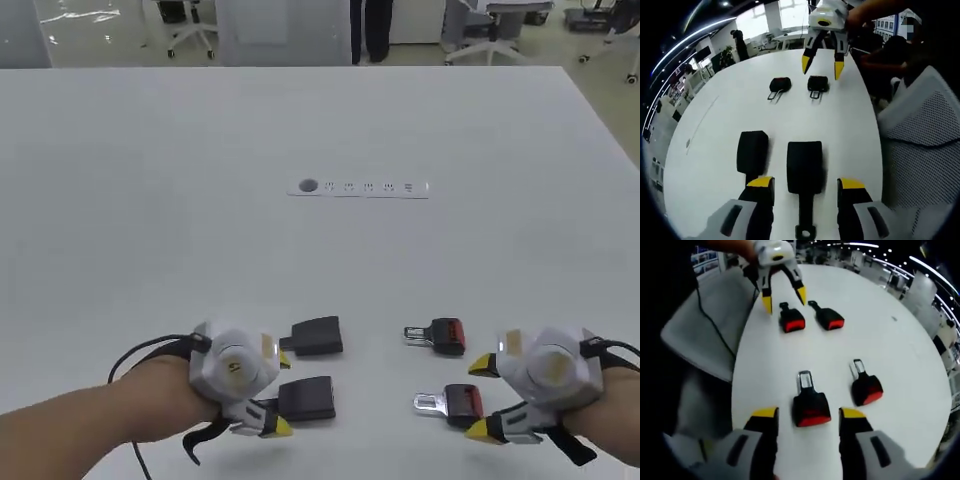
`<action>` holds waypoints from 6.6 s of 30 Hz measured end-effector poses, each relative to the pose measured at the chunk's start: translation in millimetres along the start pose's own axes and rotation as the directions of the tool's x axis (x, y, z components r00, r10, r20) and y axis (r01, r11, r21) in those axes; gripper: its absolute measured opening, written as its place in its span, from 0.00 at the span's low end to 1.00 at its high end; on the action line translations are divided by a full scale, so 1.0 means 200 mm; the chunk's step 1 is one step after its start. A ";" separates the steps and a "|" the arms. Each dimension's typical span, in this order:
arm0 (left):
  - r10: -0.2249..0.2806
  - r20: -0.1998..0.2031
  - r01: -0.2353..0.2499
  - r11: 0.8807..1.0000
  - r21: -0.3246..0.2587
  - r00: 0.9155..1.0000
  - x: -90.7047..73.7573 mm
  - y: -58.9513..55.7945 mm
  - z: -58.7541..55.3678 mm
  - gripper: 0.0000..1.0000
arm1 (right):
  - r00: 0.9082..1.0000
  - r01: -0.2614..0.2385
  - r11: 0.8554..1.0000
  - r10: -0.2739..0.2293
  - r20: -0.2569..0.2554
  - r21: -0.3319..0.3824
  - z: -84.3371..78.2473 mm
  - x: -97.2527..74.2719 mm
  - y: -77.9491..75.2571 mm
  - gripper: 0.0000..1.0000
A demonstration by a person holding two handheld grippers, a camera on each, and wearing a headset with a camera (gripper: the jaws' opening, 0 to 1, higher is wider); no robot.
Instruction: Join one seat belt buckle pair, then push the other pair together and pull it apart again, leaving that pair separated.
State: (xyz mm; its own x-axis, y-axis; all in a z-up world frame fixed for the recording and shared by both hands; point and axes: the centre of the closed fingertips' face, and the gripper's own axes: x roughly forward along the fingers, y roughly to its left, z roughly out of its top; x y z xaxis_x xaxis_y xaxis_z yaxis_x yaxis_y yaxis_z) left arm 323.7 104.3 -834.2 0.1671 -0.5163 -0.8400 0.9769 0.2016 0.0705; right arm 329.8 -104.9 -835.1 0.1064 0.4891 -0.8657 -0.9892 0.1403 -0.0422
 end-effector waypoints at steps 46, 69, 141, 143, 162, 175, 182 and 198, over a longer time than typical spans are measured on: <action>-0.083 -0.134 0.092 0.994 0.057 0.987 0.12 -0.01 -0.04 0.33 | 0.995 -0.101 0.995 0.101 -0.017 -0.024 0.24 0.26 0.11 0.34; -0.106 -0.169 0.121 0.989 0.082 0.980 0.13 -0.01 -0.04 0.33 | 0.995 -0.099 0.994 0.098 -0.006 -0.048 0.45 0.38 0.13 0.32; 0.039 -0.061 -0.037 0.999 0.034 0.997 0.01 0.39 0.08 0.56 | 0.991 0.091 0.995 -0.087 0.099 -0.040 0.35 0.06 -0.33 0.42; 0.023 -0.080 -0.019 0.998 0.052 0.997 0.06 0.41 0.08 0.56 | 0.992 0.096 0.994 -0.092 0.082 -0.044 0.29 0.06 -0.39 0.43; -0.077 -0.107 0.082 0.996 0.046 0.991 0.22 0.45 0.10 0.34 | 1.000 0.003 1.000 -0.003 -0.026 -0.021 0.06 0.17 -0.51 0.34; -0.078 -0.119 0.088 0.993 0.084 0.990 0.23 0.45 0.09 0.34 | 0.997 -0.072 0.993 0.071 -0.009 -0.095 0.26 0.29 -0.42 0.34; -0.066 -0.115 0.077 0.993 0.088 0.991 0.23 0.45 0.09 0.33 | 0.998 -0.053 0.994 0.051 -0.024 -0.096 0.38 0.36 -0.39 0.33; -0.071 -0.111 0.081 0.993 0.086 0.991 0.23 0.46 0.08 0.33 | 0.998 -0.069 0.993 0.068 -0.013 -0.092 0.48 0.41 -0.36 0.32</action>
State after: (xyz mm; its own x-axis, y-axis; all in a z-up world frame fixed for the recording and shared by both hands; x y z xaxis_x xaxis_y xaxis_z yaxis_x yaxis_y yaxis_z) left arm 422.8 85.3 -858.6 0.0812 -0.4336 -0.8975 0.9951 0.0863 0.0483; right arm 420.3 8.4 -854.6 0.0373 0.4865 -0.8729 -0.9993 0.0264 -0.0280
